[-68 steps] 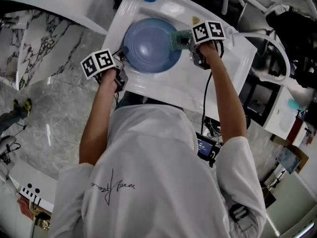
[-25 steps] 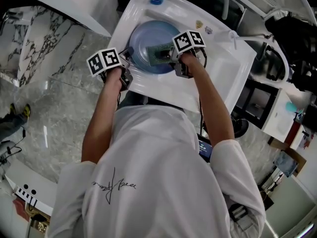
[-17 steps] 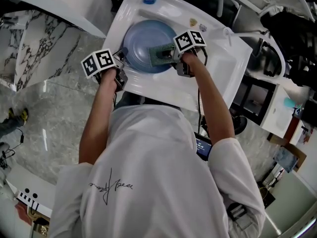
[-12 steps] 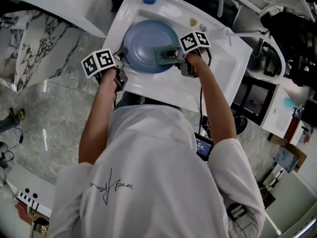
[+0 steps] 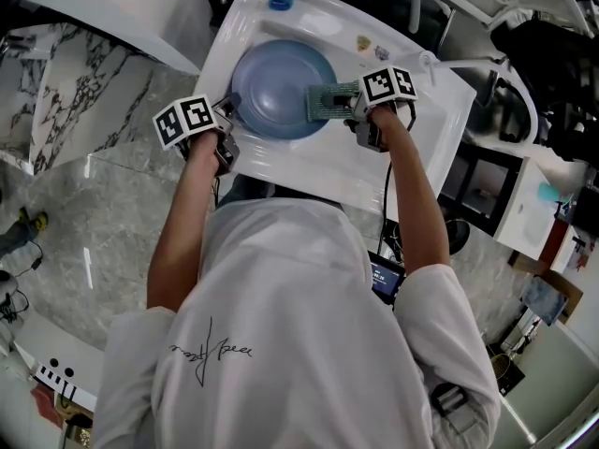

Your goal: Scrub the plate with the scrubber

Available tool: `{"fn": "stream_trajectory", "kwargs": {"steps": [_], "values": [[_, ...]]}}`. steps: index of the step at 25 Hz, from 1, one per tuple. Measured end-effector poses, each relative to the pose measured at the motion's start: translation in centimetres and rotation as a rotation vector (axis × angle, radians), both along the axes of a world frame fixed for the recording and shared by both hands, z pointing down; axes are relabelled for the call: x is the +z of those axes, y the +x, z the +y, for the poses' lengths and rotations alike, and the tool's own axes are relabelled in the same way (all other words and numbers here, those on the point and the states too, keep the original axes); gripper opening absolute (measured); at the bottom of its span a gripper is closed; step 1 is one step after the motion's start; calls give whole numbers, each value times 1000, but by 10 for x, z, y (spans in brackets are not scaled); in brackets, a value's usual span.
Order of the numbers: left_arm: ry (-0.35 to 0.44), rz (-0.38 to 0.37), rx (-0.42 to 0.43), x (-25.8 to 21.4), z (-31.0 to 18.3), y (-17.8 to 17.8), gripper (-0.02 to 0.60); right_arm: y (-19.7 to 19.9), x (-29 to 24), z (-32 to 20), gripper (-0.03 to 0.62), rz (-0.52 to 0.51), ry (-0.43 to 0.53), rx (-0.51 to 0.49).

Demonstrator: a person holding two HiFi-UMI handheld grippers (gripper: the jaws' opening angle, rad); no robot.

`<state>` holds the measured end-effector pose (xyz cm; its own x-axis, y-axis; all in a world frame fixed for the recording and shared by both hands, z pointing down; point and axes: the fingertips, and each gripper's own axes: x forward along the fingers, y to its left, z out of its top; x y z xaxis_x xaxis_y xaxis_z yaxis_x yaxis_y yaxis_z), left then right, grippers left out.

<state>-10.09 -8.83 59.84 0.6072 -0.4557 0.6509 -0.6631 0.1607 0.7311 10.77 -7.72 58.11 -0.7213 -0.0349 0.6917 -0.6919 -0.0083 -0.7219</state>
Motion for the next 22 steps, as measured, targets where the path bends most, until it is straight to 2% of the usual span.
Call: {"fn": "stream_trajectory", "kwargs": {"steps": [8, 15, 22], "values": [[18, 52, -21, -4, 1, -4, 115, -4, -29, -7, 62, -75, 101, 79], [51, 31, -8, -14, 6, -11, 130, -7, -53, -9, 63, -122, 190, 139], [139, -12, 32, -41, 8, -12, 130, -8, -82, -7, 63, -111, 366, 202]]}}
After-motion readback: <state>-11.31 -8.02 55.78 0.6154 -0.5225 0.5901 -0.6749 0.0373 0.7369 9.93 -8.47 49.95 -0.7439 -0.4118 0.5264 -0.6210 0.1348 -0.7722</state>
